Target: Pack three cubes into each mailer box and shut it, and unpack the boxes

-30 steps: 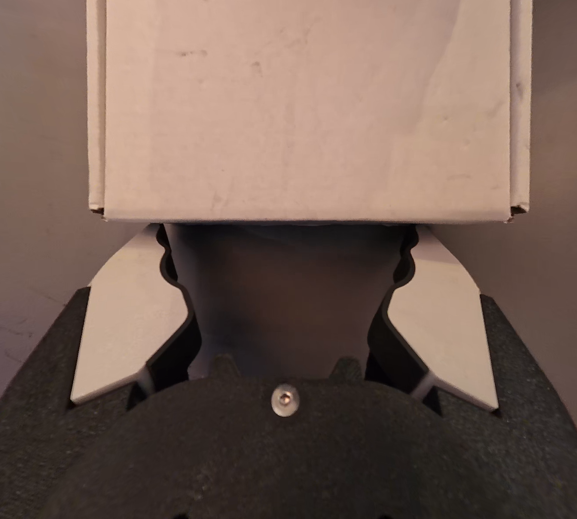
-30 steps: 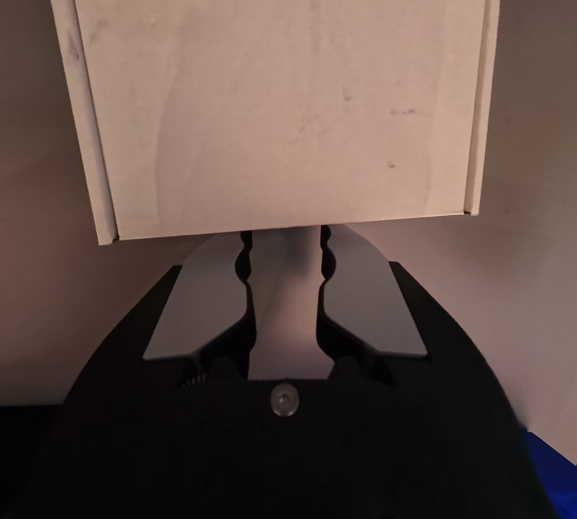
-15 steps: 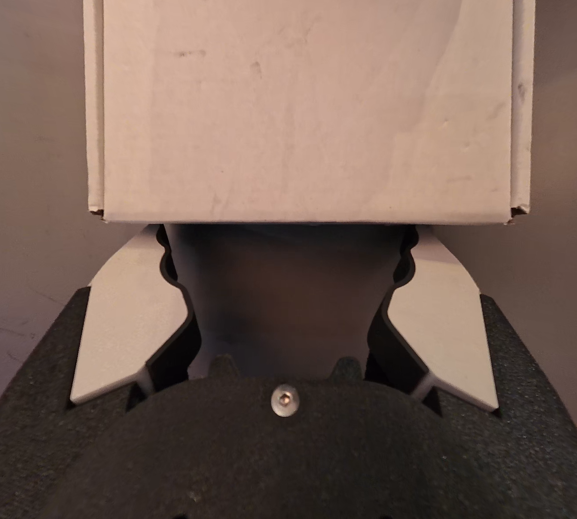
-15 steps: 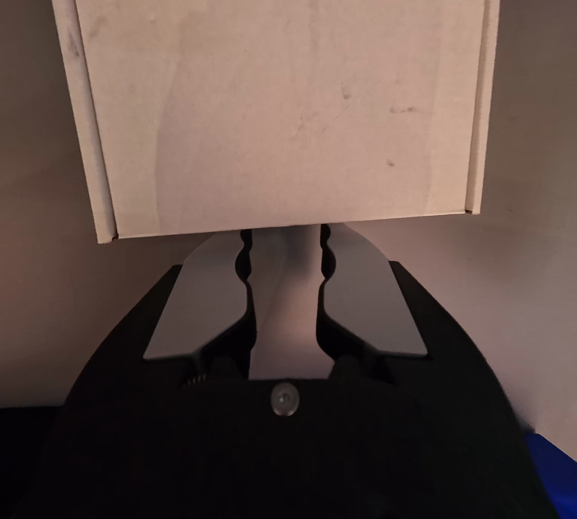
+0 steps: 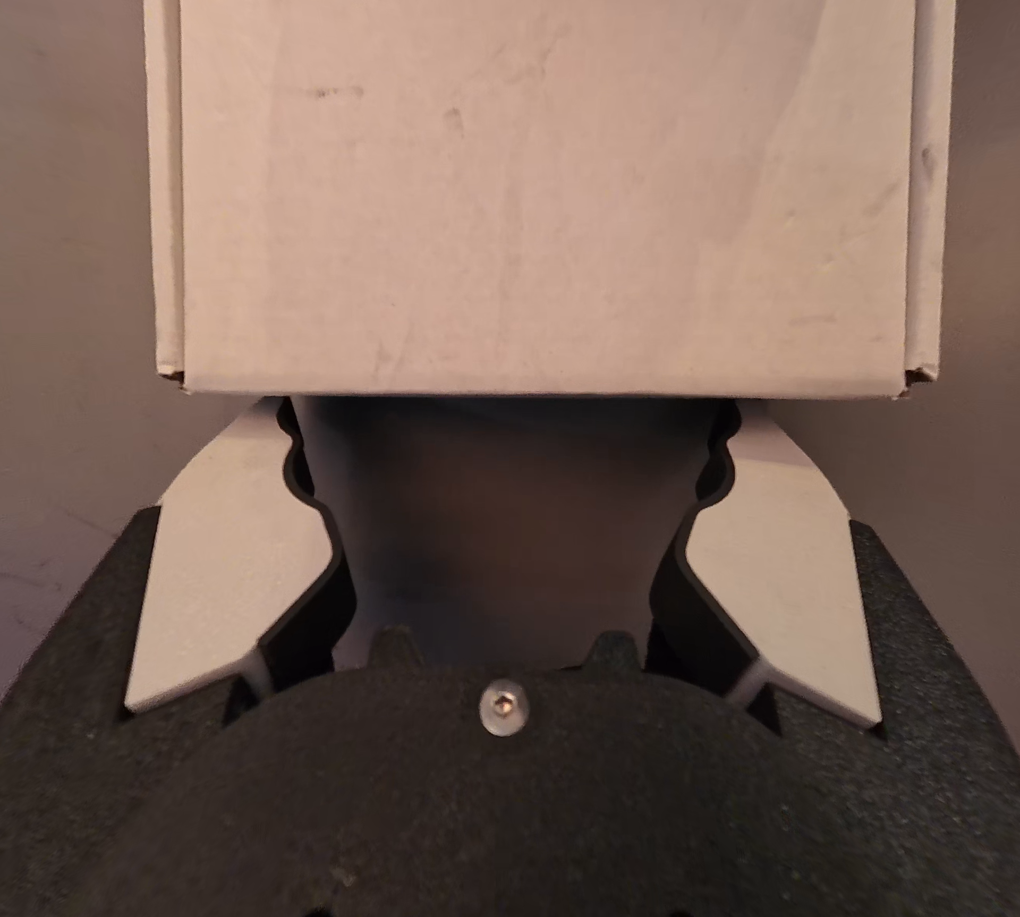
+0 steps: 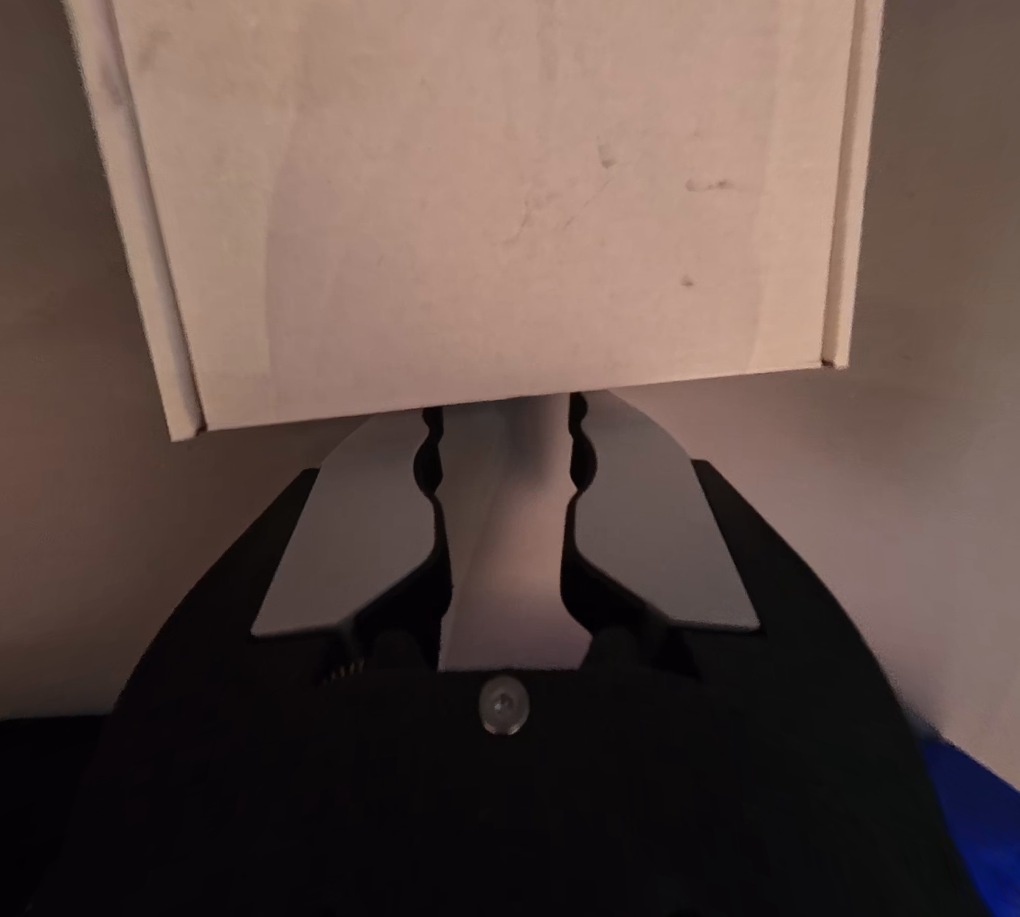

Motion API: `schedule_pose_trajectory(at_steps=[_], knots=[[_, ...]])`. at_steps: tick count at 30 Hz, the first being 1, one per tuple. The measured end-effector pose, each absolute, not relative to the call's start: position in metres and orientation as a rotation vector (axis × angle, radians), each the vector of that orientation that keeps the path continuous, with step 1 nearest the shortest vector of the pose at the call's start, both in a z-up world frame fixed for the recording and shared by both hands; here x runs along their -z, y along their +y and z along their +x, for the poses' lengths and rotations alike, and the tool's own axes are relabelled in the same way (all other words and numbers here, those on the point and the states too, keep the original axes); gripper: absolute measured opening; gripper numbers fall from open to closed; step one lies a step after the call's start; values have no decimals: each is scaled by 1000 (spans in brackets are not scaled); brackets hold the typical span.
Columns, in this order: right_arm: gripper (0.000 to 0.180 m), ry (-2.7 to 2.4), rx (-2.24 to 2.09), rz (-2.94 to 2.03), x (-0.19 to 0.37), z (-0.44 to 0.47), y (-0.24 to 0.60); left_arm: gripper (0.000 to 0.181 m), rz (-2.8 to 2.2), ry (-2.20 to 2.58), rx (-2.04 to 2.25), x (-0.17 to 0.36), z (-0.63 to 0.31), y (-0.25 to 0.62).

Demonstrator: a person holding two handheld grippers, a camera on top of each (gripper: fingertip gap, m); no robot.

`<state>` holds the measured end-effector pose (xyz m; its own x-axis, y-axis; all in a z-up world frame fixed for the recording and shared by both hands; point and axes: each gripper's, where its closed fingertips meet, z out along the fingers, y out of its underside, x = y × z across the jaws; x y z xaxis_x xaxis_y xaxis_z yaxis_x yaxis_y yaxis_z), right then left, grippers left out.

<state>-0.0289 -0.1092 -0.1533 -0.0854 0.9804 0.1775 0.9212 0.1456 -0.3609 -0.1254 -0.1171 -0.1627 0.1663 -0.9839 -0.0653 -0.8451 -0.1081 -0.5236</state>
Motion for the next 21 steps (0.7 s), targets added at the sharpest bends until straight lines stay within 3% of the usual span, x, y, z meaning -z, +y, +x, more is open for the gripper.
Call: schedule_pose_trajectory(at_steps=[1,9,14,21], knots=[[51,-2032,-157,-1842,152,-26,-103,136,-2018,1707,412,163,-125,-118],[64,-1497,354,-2082,102,37,-72,138,-2113,1502,349,162,-104,-123],[76,-1128,77,-2178,88,53,-94,134,-2112,1435,447,154,-83,-133],[102,-707,-600,-2264,73,-22,-118,135,-1906,1223,651,83,-91,-123]])
